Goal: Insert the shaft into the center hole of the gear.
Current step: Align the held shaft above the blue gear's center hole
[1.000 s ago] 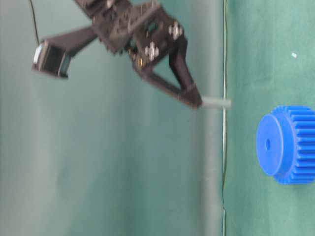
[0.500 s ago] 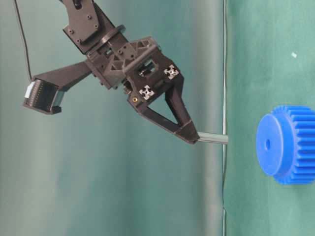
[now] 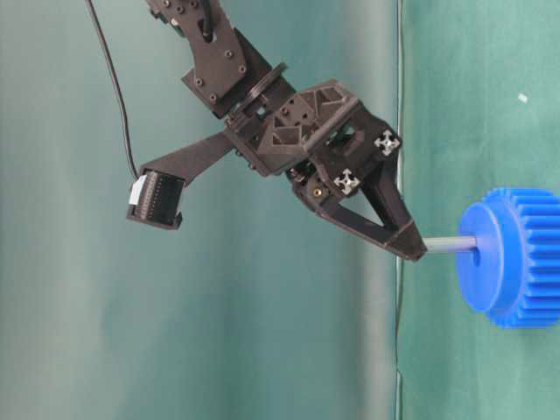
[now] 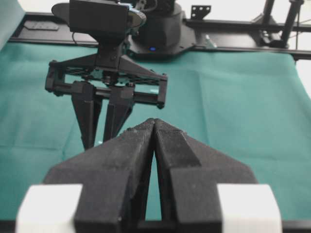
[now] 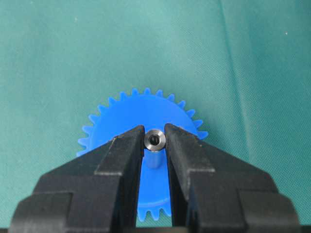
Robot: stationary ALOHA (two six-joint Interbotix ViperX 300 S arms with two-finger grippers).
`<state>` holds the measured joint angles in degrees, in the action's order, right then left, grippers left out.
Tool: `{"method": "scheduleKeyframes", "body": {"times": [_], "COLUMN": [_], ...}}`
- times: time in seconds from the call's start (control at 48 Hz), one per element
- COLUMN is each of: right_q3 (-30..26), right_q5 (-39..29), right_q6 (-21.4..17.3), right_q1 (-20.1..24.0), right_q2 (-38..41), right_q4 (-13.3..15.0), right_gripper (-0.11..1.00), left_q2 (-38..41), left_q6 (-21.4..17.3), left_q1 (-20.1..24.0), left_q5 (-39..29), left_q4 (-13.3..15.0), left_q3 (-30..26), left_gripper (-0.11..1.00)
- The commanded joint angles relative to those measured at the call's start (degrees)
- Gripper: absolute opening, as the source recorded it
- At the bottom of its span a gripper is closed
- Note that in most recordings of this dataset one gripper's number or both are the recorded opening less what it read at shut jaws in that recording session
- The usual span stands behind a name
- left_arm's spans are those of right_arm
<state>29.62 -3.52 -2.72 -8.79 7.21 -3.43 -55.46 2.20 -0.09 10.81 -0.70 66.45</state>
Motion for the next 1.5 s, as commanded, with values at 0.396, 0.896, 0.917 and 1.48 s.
{"method": "scheduleKeyframes", "body": {"times": [0.396,0.896,0.917,1.48], "right_q3": [-1.49,-1.76,-1.76,-0.62], "right_q5": [0.18,0.35,0.44,2.81], "right_q6": [0.09,0.00,0.00,-0.09], "right_q1": [0.09,0.35,0.35,0.44], "right_q2": [-2.81,-2.72,-2.64,0.35], "right_q4": [-0.09,-0.18,-0.18,-0.44], "right_gripper": [0.17,0.17,0.17,0.17], "left_q2": [0.26,0.26,0.26,0.26], "left_q6": [0.00,0.00,0.00,0.00], "left_q1": [0.00,0.00,0.00,0.00], "left_q5": [0.35,0.35,0.35,0.35], "left_q4": [-0.09,-0.09,-0.09,-0.18], "left_q3": [-1.41,-1.41,-1.49,-1.41], "left_gripper": [0.00,0.00,0.00,0.00]}}
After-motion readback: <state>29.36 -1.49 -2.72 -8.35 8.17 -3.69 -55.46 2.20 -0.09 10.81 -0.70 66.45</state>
